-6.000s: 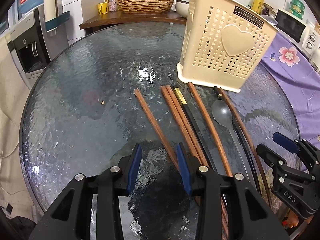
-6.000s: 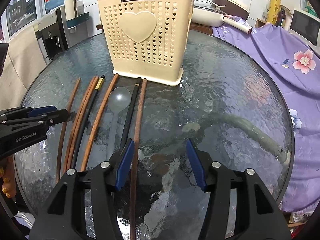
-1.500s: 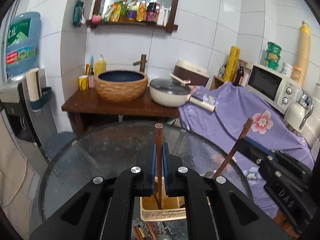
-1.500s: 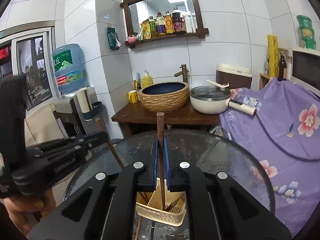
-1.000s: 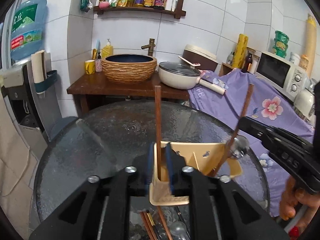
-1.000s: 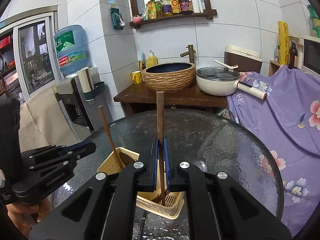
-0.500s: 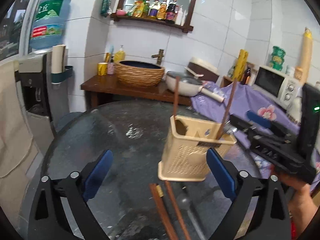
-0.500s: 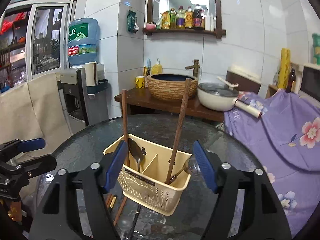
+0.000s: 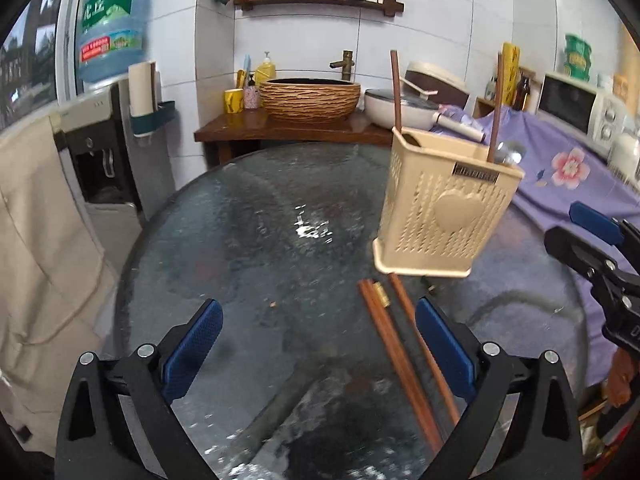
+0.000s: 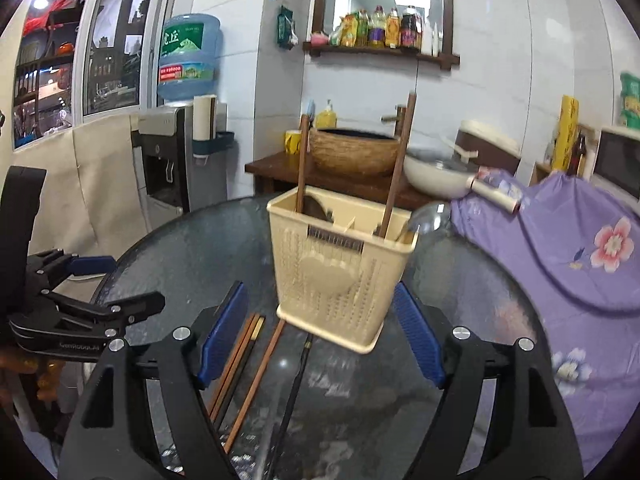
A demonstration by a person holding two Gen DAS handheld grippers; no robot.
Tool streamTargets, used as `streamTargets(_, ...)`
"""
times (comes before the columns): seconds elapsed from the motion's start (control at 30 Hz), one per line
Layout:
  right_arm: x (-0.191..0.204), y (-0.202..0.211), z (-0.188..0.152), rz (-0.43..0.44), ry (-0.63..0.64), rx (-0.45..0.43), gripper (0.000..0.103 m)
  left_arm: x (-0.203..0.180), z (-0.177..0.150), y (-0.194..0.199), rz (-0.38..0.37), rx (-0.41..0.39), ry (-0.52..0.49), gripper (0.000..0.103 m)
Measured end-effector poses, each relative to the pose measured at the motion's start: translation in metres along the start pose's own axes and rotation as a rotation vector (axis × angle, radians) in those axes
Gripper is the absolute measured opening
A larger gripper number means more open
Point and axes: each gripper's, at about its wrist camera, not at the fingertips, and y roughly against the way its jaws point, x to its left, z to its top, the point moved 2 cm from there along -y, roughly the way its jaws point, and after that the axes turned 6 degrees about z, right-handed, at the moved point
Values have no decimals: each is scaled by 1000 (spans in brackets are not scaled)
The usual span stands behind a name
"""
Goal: Organize utensils
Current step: 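Move both grippers back over the remaining chopsticks and spoons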
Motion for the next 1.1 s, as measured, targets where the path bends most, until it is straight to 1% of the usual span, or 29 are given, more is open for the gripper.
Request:
streamTargets(0.13,-2,-9,-21,17,-43,60,75,-4,-15,-3,28,14,-34,95)
streamTargets(0.23,-5,-14,-36,13,-74,84,75,-6,-23,-10,16,49,-30,95)
streamTargets(0.4,-9,-21,-54,-7,-111,125,75,-4,-33,-18,12,79,-21,95)
streamTargets(0.57,-12,-28,-66,-20,-128,168,75,-3,-39,-21,-28,78,-12,94)
streamTargets(0.6,-13,-30,-68,-22,-129,176,75,-5,-40,-23,-38,84,-16,92)
streamTargets(0.63,-13,-32,-69,-23,-129,183,75,-6,-40,-25,-50,89,-18,86)
streamTargets(0.67,-14,-35,-71,-23,-131,197,75,-8,-41,-27,-69,102,-19,82)
streamTargets(0.7,-14,-40,-73,-16,-138,216,75,-11,-42,-31,-90,118,-20,76)
streamTargets(0.77,-13,-46,-76,0,-145,245,74,-16,-42,-35,-109,134,-26,71)
streamTargets(0.87,-11,-59,-82,0,-132,297,67,-23,-44,-43,-134,157,-32,65)
streamTargets(0.9,-12,-64,-85,-1,-131,319,63,-25,-45,-46,-147,168,-32,62)
streamTargets(0.93,-11,-67,-86,-2,-134,330,61,-27,-46,-51,-155,185,-33,58)
streamTargets(0.97,-12,-72,-88,-1,-139,347,61,-28,-47,-54,-158,196,-36,56)
streamTargets(1.03,-13,-79,-89,2,-147,366,56,-31,-48,-59,-167,215,-45,52)
streamTargets(1.1,-12,-86,-90,2,-147,382,52,-35,-48,-64,-175,229,-58,50)
